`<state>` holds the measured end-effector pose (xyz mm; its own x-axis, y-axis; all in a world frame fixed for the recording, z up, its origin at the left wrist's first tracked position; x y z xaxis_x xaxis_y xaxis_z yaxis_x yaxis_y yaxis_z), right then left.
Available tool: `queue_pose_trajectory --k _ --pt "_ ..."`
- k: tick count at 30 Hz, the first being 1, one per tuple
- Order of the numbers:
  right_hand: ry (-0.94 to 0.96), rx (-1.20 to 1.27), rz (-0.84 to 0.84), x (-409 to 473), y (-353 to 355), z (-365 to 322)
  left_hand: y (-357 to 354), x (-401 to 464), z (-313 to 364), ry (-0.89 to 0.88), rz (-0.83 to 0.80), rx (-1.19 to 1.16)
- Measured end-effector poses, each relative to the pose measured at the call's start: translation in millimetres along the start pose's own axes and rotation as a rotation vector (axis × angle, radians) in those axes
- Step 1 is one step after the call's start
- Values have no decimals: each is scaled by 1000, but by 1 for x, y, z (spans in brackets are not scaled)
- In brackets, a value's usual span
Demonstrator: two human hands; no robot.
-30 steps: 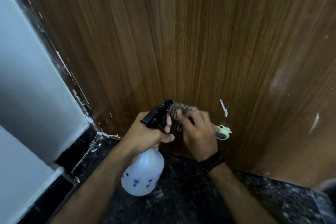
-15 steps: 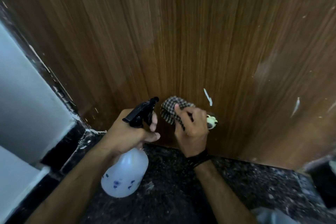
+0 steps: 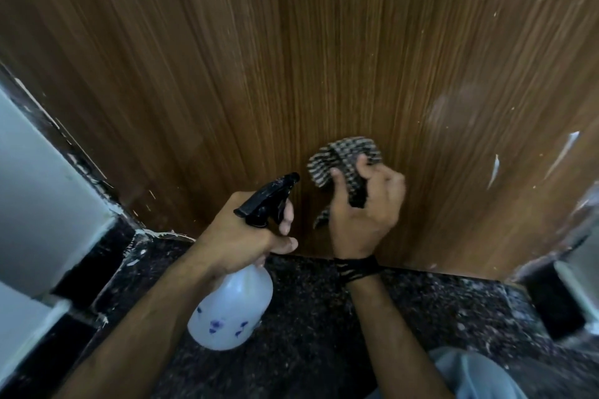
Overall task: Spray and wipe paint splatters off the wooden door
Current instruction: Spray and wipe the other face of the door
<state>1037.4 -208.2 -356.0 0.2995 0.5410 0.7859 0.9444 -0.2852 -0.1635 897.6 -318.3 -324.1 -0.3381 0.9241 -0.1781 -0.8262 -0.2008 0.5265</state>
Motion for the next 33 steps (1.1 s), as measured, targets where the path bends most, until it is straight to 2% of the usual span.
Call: queue_pose_trajectory --k 3,5,7,10,12,16,19,22,24,26,30,33 --pt "70 9 -218 -11 -23 -7 -8 1 6 8 -2 -1" --pt "60 13 -307 -16 -27 -6 -11 0 13 4 -4 0" --pt "27 18 -262 -11 -14 -3 -11 -3 21 -15 -17 3" --pt "-58 -3 -55 7 14 5 -5 -8 32 -63 -16 -12" --pt "-114 -2 20 16 22 5 1 -11 36 -89 -9 -48" --pt "-97 -38 -35 24 21 0 1 -14 36 -110 -23 -96" --pt "13 -92 -155 21 11 -8 4 -15 32 -130 -48 -134" --pt "149 -145 -434 -3 -21 -15 9 -8 29 -149 -91 -178" --pt "176 -156 -553 -15 -34 -15 8 -1 30 -165 -127 -155" --pt "175 -184 -508 -8 -26 -13 5 7 34 -197 -165 -111" --pt "118 -209 -237 36 21 -10 -8 20 45 -219 -200 -85" --pt "91 -206 -167 58 48 -4 -35 24 58 -214 -256 -72"
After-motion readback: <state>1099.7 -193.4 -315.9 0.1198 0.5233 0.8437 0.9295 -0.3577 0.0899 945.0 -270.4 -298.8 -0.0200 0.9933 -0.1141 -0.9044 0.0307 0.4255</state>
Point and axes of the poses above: each hand's wrist, its own x-axis towards the middle knuckle, its own y-axis out of the back of the hand, z = x × y, the point moved 7 cm from there along x, towards the middle knuckle, and after that the axes turned 12 degrees about x, right-handed, at the moved point
